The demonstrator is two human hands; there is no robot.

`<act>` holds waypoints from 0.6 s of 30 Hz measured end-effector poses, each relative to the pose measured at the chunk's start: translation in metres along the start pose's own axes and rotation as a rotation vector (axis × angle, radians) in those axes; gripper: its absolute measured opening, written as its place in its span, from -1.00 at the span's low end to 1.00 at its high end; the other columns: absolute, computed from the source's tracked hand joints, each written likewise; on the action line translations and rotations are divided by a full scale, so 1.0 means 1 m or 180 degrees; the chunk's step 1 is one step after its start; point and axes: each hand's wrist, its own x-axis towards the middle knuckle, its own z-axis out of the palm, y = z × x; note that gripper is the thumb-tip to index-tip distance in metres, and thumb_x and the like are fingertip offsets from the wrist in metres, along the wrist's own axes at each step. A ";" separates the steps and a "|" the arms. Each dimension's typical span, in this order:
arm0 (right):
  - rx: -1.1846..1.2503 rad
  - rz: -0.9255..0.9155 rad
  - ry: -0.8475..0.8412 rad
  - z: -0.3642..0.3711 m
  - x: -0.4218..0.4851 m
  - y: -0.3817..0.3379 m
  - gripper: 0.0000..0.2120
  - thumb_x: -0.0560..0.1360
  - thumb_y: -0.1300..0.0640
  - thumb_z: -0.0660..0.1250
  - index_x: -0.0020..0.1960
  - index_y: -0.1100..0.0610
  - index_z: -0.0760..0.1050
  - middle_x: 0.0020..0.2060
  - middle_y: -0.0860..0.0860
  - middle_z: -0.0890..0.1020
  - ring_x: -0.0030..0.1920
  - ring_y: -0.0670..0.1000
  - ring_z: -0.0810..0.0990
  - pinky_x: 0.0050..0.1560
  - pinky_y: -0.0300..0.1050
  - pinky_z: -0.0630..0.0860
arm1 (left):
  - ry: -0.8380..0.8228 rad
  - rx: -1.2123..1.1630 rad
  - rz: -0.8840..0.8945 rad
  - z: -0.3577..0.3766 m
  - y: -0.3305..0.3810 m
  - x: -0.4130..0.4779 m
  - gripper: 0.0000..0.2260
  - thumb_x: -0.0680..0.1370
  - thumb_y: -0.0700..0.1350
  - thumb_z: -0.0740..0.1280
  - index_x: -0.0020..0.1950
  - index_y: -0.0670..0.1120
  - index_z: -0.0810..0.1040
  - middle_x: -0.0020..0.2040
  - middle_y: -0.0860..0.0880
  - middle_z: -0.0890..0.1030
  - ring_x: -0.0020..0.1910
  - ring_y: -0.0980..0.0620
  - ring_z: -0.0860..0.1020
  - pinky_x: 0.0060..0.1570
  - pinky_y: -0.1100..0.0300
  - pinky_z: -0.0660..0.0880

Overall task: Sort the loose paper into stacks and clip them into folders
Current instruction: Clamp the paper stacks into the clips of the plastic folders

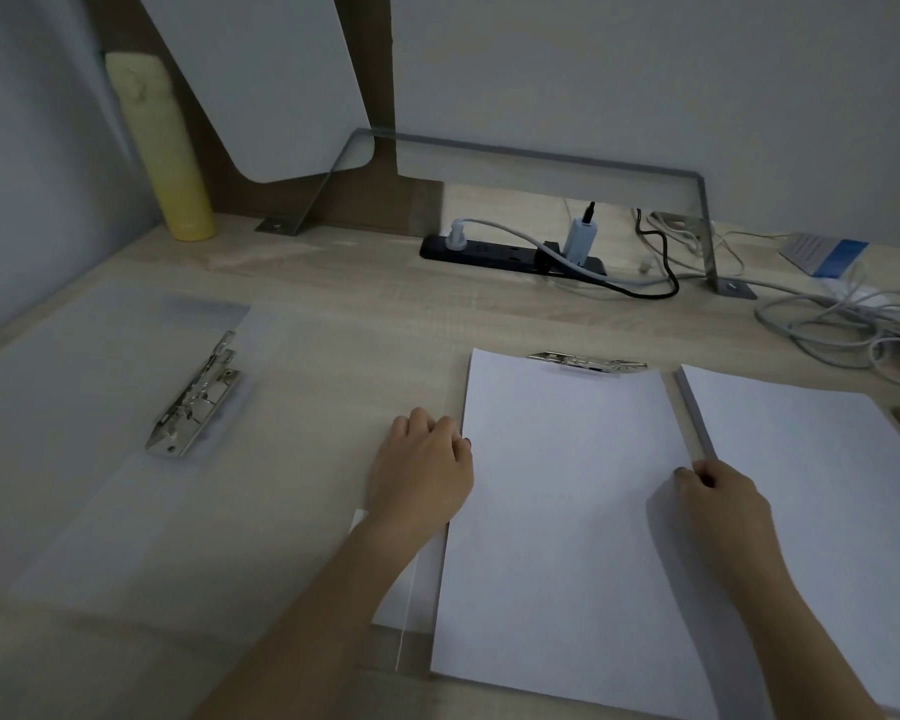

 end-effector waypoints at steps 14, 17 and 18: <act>-0.0032 0.0027 0.0046 0.003 0.003 0.002 -0.78 0.54 0.27 0.11 -0.18 0.39 0.40 -0.39 0.16 0.40 -0.39 0.07 0.31 -0.38 -0.12 0.21 | 0.0001 0.0193 0.0042 -0.001 0.002 0.000 -0.77 0.61 -0.06 0.06 0.04 -0.13 0.45 0.11 -0.06 0.44 0.11 -0.02 0.35 0.02 0.19 0.28; -0.0003 -0.0040 0.0119 0.005 0.003 0.001 -0.83 0.55 0.28 0.09 -0.11 0.37 0.39 -0.37 0.15 0.42 -0.36 0.08 0.34 -0.36 -0.08 0.22 | 0.0001 0.0393 0.0059 -0.001 0.004 -0.001 -0.76 0.61 -0.04 0.05 0.10 -0.12 0.43 0.13 -0.06 0.43 0.13 -0.03 0.36 0.04 0.17 0.28; 0.0017 -0.0098 0.0167 0.007 0.002 0.000 -0.85 0.55 0.28 0.09 -0.03 0.35 0.38 -0.34 0.14 0.44 -0.32 0.11 0.38 -0.33 -0.08 0.26 | -0.0018 0.0475 0.0056 0.000 0.005 -0.001 -0.76 0.61 -0.04 0.05 0.11 -0.12 0.42 0.13 -0.06 0.43 0.13 -0.03 0.37 0.05 0.17 0.29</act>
